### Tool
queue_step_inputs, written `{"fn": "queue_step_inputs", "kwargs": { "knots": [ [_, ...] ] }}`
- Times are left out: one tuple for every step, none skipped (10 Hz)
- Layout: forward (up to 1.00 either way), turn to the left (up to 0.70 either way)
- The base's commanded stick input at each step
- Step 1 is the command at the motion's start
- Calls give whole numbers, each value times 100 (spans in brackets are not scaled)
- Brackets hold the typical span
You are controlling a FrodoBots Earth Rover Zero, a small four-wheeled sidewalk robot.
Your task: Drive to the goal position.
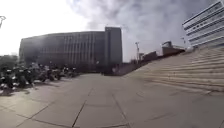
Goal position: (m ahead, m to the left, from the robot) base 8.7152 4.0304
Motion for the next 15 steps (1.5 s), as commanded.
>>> {"fn": "queue_step_inputs", "kwargs": {
  "knots": [
    [70, 8],
    [70, 8],
    [70, 8],
    [70, 8],
    [70, 8],
    [70, 8],
    [70, 8],
    [70, 8],
    [70, 8],
    [70, 23],
    [70, 30],
    [70, 33],
    [70, 34],
    [70, 23],
    [70, 10]
  ]
}}
